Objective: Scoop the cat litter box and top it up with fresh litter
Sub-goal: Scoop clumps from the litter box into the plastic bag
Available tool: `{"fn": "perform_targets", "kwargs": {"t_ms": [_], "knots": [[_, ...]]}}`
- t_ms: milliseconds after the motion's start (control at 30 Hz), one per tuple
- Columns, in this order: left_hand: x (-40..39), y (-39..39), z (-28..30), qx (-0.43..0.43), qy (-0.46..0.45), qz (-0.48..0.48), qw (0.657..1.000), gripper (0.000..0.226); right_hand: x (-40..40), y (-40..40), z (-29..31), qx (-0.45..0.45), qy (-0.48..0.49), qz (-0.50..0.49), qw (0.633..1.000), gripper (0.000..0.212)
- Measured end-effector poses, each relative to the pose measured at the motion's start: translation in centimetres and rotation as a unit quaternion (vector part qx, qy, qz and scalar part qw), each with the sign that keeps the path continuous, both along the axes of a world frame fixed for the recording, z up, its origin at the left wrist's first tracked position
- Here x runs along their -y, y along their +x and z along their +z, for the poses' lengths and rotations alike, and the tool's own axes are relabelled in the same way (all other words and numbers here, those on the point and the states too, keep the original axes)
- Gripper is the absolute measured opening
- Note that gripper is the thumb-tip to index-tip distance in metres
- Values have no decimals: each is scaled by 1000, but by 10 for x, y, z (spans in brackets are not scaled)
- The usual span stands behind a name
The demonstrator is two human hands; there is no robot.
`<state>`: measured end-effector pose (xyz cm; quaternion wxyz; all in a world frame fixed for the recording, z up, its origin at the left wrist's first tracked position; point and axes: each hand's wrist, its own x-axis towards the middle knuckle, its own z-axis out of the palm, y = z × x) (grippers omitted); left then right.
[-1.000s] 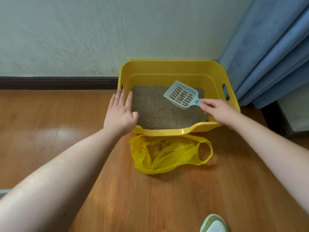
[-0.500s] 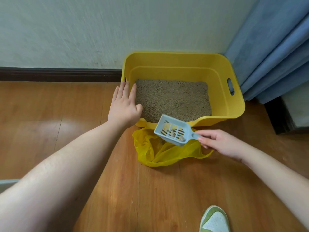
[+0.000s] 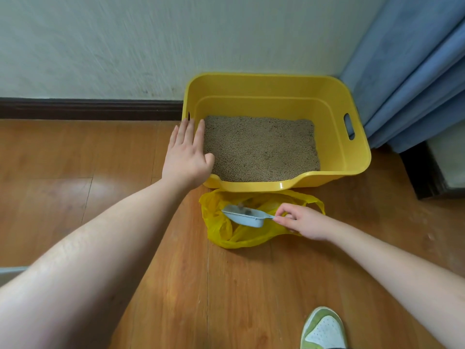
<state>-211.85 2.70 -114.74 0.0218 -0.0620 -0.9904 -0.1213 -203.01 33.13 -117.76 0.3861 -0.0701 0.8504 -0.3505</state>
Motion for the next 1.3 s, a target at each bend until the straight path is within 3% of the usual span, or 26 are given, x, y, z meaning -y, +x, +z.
{"fn": "perform_targets", "kwargs": {"t_ms": [100,333,500,667,833,933,1033,1133,1200,1300], "knots": [[0,0,0,0,-2,-1,1000,77,-6,-4,1,-19,18,14,1000,24],[0,0,0,3,-6,-2,1000,76,-14,1,-4,18,-40,-21,999,38],[1,0,0,7,-6,-3,1000,77,-13,14,-1,-20,-43,-23,999,38],[1,1,0,-6,-36,-26,999,77,-9,19,14,-67,-123,-110,984,49],[2,-3,4,-4,-89,-86,992,76,-6,1,55,-156,-138,-195,958,43],[3,-5,4,-3,-85,-91,992,78,-18,-23,93,-236,-55,-186,952,42],[3,-5,4,-1,-77,-92,993,77,-45,-55,127,-301,113,-113,940,28],[3,-4,5,8,-70,-93,993,77,-70,-93,140,-338,318,-13,886,37],[3,-5,4,8,-70,-92,993,76,-75,-119,140,-327,419,59,845,44],[4,-5,3,10,-72,-93,993,76,-63,-153,135,-237,518,144,809,43]]}}
